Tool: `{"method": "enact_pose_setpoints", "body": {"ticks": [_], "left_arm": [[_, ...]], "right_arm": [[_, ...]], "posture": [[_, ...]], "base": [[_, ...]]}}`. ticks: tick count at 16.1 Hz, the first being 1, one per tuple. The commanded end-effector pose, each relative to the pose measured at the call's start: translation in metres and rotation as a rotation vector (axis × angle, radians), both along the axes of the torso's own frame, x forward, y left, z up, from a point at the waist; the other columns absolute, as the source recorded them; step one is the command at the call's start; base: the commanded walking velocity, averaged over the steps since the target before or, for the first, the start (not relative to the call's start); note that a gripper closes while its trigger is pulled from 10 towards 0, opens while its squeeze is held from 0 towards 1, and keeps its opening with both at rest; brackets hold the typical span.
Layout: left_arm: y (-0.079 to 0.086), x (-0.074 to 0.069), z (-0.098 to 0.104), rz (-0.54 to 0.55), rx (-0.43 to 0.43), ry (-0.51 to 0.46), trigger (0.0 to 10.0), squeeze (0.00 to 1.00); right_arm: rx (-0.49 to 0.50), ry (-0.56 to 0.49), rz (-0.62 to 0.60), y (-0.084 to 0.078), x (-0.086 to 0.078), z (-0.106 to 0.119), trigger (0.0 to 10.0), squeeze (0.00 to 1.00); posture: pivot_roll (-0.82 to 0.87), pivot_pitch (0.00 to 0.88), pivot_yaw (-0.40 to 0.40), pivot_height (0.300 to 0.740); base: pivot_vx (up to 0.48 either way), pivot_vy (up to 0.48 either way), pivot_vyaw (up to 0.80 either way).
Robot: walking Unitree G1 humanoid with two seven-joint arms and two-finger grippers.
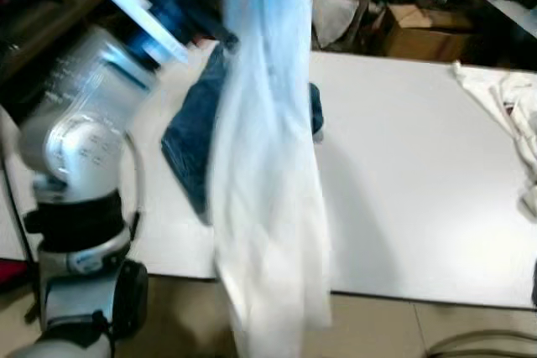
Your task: Hang hanger
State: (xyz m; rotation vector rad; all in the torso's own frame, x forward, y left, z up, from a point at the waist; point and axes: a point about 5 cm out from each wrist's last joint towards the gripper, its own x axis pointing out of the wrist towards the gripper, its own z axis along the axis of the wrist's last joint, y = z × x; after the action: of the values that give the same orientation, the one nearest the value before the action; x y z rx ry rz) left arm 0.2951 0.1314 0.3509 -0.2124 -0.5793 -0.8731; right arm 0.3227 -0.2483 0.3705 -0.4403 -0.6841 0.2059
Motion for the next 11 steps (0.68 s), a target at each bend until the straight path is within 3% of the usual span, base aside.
{"method": "enact_pose_setpoints", "body": {"ticks": [1, 3, 4, 5, 7, 9, 10, 11], "left_arm": [[-0.008, -0.003, 0.003, -0.026, -0.014, -0.016, 10.0, 0.0], [-0.006, 0.003, -0.005, 0.035, -0.034, 0.012, 10.0, 0.0], [-0.006, 0.012, -0.025, 0.113, 0.004, 0.06, 10.0, 0.0], [-0.007, 0.016, -0.032, 0.146, 0.043, 0.085, 10.0, 0.0], [-0.007, 0.03, -0.055, 0.266, 0.154, 0.195, 10.0, 0.0], [0.0, 0.044, -0.065, 0.391, 0.21, 0.241, 10.0, 0.0], [0.001, 0.045, -0.065, 0.397, 0.207, 0.241, 10.0, 0.0], [0.003, 0.051, -0.064, 0.416, 0.234, 0.234, 10.0, 0.0]], "right_arm": [[0.014, 0.033, -0.012, -0.005, 0.004, -0.012, 10.0, 0.0], [-0.028, 0.071, -0.011, 0.004, 0.009, -0.036, 10.0, 0.0], [-0.024, 0.136, -0.004, 0.012, 0.011, -0.067, 10.0, 0.0], [-0.03, 0.167, 0.016, 0.017, 0.011, -0.077, 10.0, 0.0], [-0.072, 0.3, 0.138, 0.033, 0.003, -0.112, 10.0, 0.0], [-0.198, 0.47, 0.31, 0.046, -0.019, -0.147, 10.0, 0.0], [-0.212, 0.482, 0.324, 0.047, -0.022, -0.15, 10.0, 0.0], [-0.253, 0.549, 0.408, 0.048, -0.034, -0.157, 10.0, 0.0]], "posture": [[-0.06, 0.0, -0.056, 0.74], [-0.06, 0.0, -0.05, 0.74], [-0.06, 0.0, -0.047, 0.74], [-0.06, 0.0, -0.041, 0.74], [-0.06, 0.0, -0.037, 0.74], [-0.06, 0.0, -0.028, 0.74], [-0.06, 0.0, -0.028, 0.74], [-0.06, 0.0, -0.025, 0.74]], "base": [[0.0, 0.0, 0.0], [0.0, 0.0, 0.0], [0.0, 0.0, 0.0], [0.0, 0.0, 0.0], [0.0, 0.0, 0.0], [0.0, 0.0, 0.0], [0.0, 0.0, 0.0], [0.0, 0.0, 0.0]]}}
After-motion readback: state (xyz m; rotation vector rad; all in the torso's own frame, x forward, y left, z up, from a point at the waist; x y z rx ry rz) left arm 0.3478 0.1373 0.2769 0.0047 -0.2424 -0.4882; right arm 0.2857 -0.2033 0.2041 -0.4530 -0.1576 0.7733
